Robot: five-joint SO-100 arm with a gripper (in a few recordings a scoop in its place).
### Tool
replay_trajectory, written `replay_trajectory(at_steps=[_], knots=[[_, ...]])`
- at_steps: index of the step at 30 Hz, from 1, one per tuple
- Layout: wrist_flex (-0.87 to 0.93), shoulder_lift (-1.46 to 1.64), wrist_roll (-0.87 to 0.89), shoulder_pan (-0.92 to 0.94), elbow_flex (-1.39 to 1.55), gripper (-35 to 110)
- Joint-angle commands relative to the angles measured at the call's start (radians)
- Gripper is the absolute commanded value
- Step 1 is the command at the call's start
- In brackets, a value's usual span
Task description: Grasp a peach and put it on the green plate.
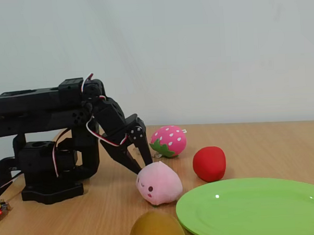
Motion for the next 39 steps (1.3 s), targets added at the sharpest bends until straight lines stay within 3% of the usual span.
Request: replay_trajectory(at_steps=[1, 17, 31, 39], knots=[[0.003, 0.023, -0.092, -0.041, 0.02, -8], [-0.057, 0.014, -0.107, -0.017, 0.009, -8], [-0.054, -0.17, -0.212, 0.02, -0.293, -8], [0.124, -0.394, -0.215, 0.031, -0.583, -8]])
